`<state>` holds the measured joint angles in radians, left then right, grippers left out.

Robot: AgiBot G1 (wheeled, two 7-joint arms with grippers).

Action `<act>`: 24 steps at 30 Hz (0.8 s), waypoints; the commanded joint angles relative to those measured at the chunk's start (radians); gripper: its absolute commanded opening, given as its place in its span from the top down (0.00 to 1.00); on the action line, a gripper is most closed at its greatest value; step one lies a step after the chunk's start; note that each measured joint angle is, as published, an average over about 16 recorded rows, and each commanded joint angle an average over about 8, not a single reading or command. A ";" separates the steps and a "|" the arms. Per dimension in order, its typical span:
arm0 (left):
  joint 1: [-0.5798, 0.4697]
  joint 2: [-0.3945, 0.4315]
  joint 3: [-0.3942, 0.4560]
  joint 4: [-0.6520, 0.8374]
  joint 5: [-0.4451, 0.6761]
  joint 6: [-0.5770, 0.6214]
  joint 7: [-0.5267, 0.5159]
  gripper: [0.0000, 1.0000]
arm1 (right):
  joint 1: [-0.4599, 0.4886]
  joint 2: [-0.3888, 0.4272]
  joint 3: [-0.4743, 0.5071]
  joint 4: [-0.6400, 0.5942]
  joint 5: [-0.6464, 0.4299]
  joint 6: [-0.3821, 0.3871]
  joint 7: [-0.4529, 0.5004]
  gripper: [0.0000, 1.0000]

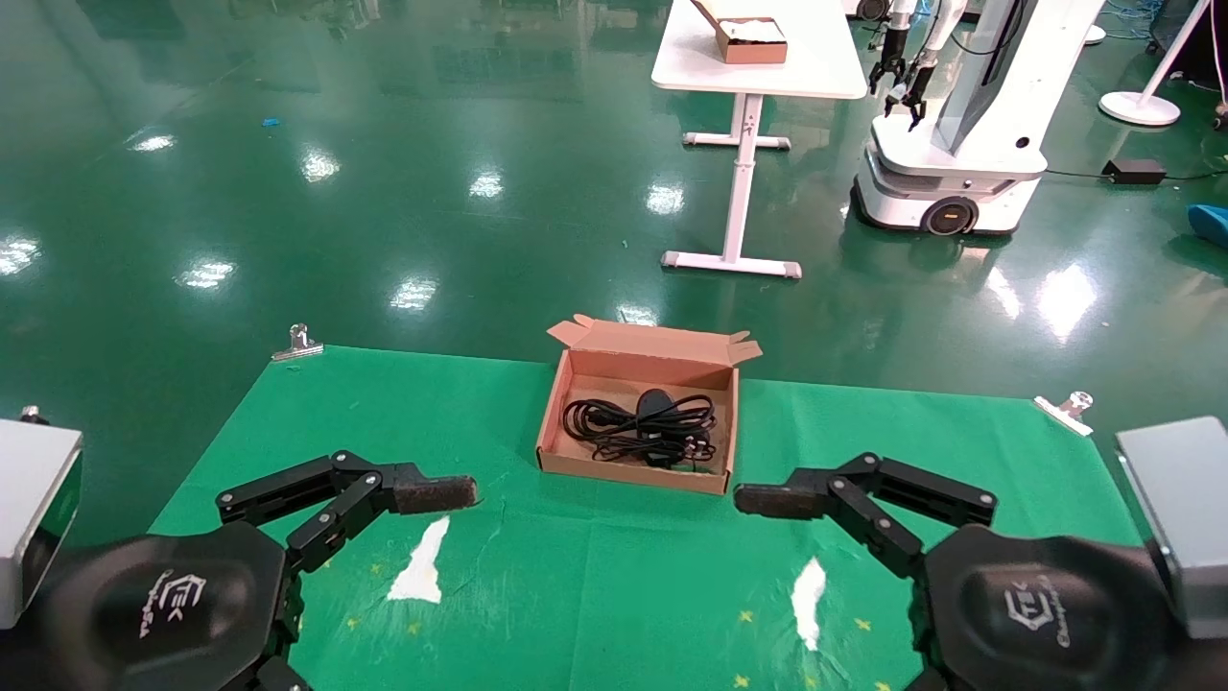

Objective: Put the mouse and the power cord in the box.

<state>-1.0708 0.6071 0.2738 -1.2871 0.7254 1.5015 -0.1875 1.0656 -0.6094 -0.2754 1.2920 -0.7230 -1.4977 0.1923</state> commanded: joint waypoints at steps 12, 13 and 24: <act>-0.002 0.003 0.004 0.002 0.003 -0.004 0.000 0.00 | 0.007 -0.001 -0.003 -0.007 -0.006 0.001 -0.005 0.00; -0.002 0.003 0.004 0.002 0.004 -0.004 0.000 0.00 | 0.007 -0.001 -0.003 -0.007 -0.006 0.001 -0.005 0.00; -0.003 0.003 0.005 0.003 0.004 -0.005 0.000 0.00 | 0.009 -0.002 -0.004 -0.008 -0.007 0.002 -0.006 0.00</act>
<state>-1.0738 0.6104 0.2785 -1.2840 0.7296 1.4962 -0.1874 1.0745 -0.6110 -0.2794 1.2837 -0.7304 -1.4956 0.1866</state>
